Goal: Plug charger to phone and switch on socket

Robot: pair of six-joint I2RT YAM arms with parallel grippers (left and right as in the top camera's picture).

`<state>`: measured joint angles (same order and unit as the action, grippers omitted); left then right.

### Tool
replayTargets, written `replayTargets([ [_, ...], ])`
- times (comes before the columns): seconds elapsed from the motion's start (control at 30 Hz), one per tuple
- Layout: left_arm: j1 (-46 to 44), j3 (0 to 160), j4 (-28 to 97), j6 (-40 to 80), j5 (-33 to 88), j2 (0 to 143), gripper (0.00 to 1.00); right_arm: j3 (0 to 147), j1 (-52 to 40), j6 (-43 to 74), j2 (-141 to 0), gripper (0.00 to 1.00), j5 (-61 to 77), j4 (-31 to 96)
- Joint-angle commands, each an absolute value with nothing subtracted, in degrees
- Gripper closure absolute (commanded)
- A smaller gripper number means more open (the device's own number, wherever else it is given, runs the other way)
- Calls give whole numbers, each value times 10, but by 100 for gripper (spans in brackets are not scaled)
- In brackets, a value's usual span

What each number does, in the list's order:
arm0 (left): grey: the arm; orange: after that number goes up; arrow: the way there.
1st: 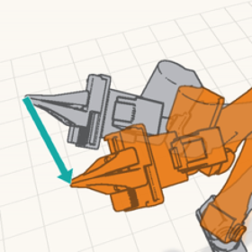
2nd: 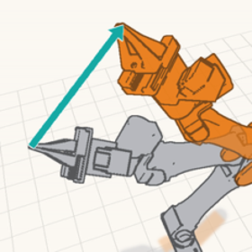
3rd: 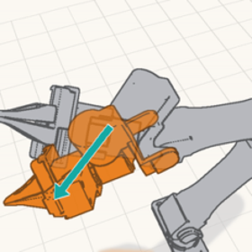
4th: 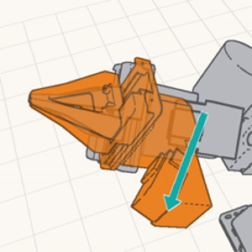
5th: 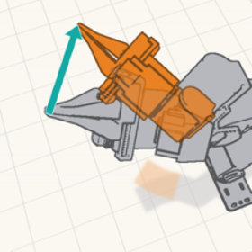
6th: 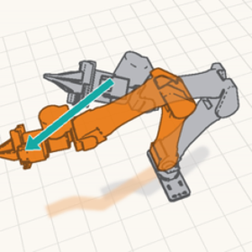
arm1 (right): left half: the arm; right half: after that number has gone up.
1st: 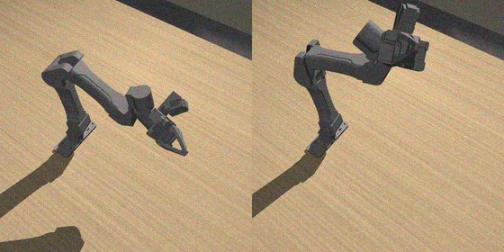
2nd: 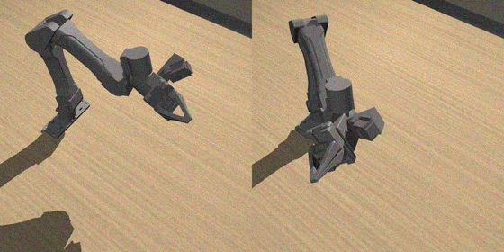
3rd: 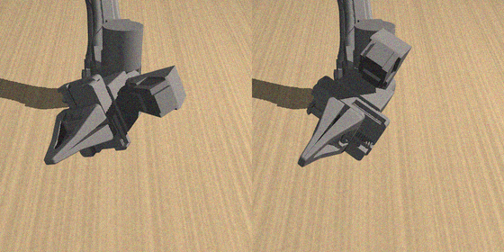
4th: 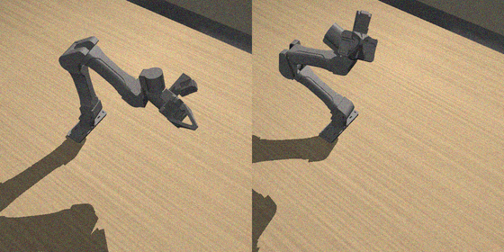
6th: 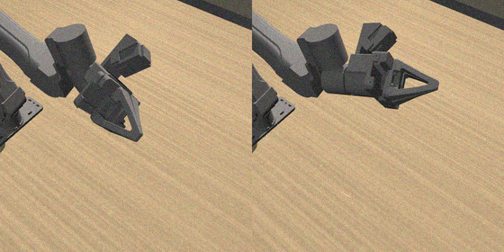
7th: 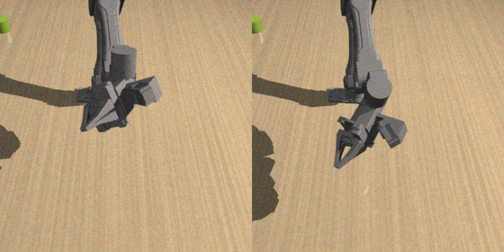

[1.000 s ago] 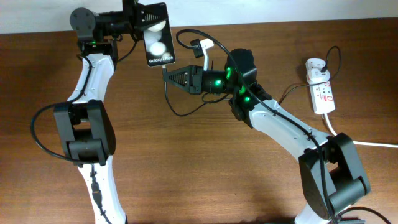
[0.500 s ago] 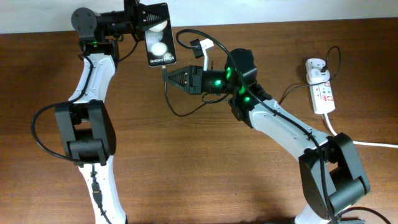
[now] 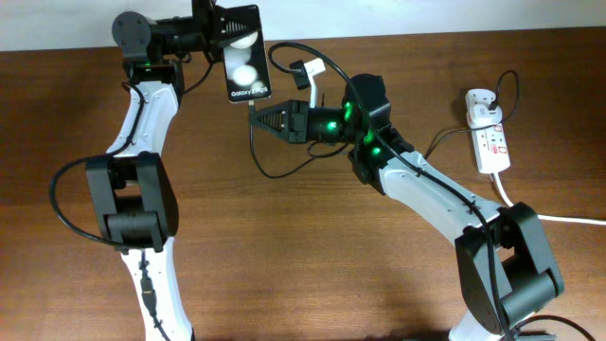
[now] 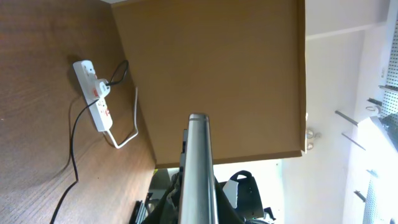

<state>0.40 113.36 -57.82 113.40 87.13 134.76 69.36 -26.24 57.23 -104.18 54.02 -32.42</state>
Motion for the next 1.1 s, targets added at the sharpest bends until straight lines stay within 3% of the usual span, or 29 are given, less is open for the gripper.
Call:
replayTargets([
  [0.0,-4,1141,-580,1140,876,1350,100,702,-261,580,-1030,96,517,-323],
  [1.0,-3,1141,-611,1140,901,1350,100,702,-236,629,-1030,95,433,-298],
  [1.03,-2,1141,-610,1140,901,1350,100,702,-236,629,-1030,87,433,-298],
  [1.07,3,1141,-610,1140,901,1350,100,702,-236,629,-1030,62,433,-298],
])
